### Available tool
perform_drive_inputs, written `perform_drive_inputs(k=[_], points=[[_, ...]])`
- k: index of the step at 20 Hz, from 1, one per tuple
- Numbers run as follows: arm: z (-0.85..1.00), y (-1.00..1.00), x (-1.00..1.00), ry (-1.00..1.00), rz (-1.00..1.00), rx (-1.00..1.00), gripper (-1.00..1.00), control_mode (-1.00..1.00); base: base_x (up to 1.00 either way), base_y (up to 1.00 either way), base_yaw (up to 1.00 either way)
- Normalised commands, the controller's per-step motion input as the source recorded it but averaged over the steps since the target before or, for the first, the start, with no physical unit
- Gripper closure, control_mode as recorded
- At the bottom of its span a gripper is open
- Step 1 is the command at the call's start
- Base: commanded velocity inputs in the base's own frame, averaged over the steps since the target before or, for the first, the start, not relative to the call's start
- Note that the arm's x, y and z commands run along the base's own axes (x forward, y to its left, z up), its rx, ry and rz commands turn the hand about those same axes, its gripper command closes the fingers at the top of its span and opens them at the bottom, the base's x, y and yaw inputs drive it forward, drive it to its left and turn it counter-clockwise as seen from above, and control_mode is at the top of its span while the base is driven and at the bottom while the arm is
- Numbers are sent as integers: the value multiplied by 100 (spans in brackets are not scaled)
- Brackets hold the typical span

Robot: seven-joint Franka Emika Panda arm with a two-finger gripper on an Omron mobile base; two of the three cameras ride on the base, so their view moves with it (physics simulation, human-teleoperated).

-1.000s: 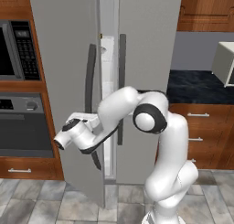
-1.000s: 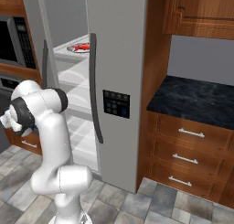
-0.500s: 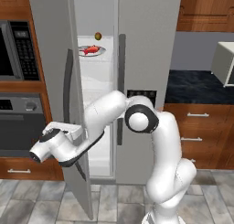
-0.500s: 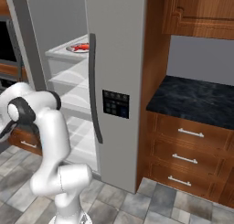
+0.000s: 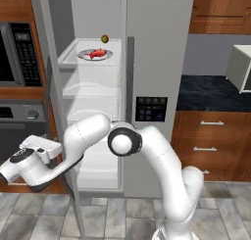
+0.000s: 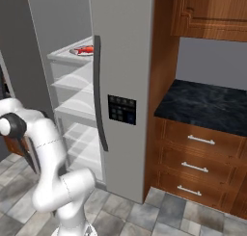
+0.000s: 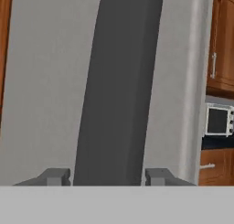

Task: Retrieve the fish from the fridge and place it on the saucepan with marinade on the stove.

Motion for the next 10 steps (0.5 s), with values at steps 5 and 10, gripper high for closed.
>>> perform_drive_inputs(k=[5, 10], points=[[7, -16, -89, -37, 0, 0, -100, -100, 0, 0, 0], [19, -14, -97, -24, 0, 0, -100, -100, 0, 0, 0]])
